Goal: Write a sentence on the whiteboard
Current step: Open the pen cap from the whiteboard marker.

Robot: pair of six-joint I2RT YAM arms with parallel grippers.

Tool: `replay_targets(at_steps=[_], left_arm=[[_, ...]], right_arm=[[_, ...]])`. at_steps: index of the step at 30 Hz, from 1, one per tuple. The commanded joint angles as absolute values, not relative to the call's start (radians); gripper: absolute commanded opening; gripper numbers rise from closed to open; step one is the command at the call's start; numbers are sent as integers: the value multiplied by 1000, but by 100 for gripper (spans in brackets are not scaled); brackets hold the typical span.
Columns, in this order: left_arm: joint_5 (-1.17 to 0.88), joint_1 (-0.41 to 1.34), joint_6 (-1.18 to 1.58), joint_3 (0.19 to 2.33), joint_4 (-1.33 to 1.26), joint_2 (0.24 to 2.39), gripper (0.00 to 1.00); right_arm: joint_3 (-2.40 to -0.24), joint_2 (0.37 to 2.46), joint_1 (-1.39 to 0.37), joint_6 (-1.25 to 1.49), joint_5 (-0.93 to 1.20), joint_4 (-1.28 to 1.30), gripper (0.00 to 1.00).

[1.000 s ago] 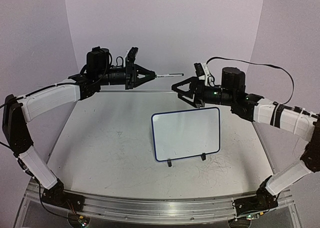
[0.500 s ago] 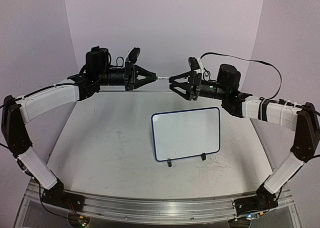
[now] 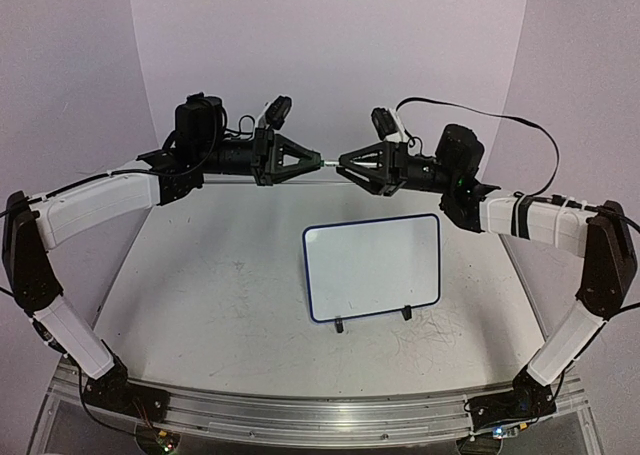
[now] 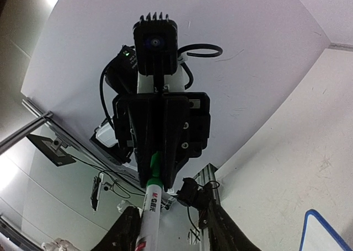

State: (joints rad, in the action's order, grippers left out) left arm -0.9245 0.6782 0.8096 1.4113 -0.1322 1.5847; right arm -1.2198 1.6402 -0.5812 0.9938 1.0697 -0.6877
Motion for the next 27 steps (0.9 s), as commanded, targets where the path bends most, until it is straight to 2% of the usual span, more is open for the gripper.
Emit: replay_targets(at_steps=[1,4,10,12,15,17,20,27], left_arm=[[-956,683,784,1404,-181,1537,0],[-958,683,782,1402,-181,1534,0],[-959,684,778,1396,-181,1531,0],[-955,684,776,1391,-181,1529,0],[-951,684,776,1391,-181,1525,0],[-954,684,776,1394,-181,1523,0],[-955,684,775,1394,-181,1525,0],[-961,685,778,1397,-181,1529,0]], right_arm=[[-1253,1634,-582,995,1113,-757,33],[-1253,1634,-581,996,1125,-759,23],[-1264,1631,-581,990,1143,-761,13],[-1266,1633,-581,994,1149,-762,13],[-1266,1634,-581,985,1174,-763,23],[-1261,1631,-582,981,1184,-764,25],[-1254,1626,-582,976,1190,-764,24],[-1254,1617,-582,977,1172,-768,13]])
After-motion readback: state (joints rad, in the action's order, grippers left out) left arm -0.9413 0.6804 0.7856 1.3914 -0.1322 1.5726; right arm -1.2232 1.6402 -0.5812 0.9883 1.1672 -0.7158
